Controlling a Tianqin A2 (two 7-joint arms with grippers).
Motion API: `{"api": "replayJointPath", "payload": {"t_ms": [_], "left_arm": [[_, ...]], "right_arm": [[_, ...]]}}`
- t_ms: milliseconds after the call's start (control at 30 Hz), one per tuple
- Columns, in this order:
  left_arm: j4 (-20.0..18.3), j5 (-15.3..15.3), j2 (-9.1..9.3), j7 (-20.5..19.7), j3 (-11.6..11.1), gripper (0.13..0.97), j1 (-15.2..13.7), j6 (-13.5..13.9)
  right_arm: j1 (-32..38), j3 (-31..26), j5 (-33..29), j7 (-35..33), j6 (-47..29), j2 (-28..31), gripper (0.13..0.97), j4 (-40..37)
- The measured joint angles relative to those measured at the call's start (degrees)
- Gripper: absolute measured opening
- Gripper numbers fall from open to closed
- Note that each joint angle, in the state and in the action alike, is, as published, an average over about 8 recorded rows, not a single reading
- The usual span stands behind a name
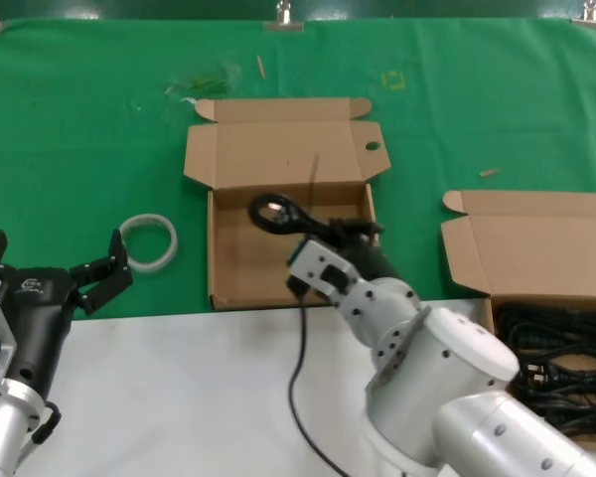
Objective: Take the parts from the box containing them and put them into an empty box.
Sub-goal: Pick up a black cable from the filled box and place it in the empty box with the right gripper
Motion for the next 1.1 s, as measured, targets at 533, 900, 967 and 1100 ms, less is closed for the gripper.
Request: {"api": "replayJointPath", "payload": {"t_ms": [533,900,967,1100], "left_arm": [[0.0,0.0,0.0,0.0,0.0,0.966,0.0,0.0],[0.0,0.0,0.0,0.0,0.0,0.966,0.0,0.0],[0.0,0.0,0.0,0.0,0.0,0.966,0.0,0.0],[0.0,0.0,0.0,0.0,0.0,0.966,0.0,0.0]], "right_arm": [[2.26,-4.64,0.0,5.2,-2.64,0.79,0.217,-2.1],[5.65,-12.09,0.0,13.37,-2.75,0.87,0.217,-1.85],[5.92,-12.76,0.0,14.12,-2.6,0.87,0.217,-1.67],[6.23,-13.59,0.0,15.22,-2.3,0.87,0.217,-1.27]]}}
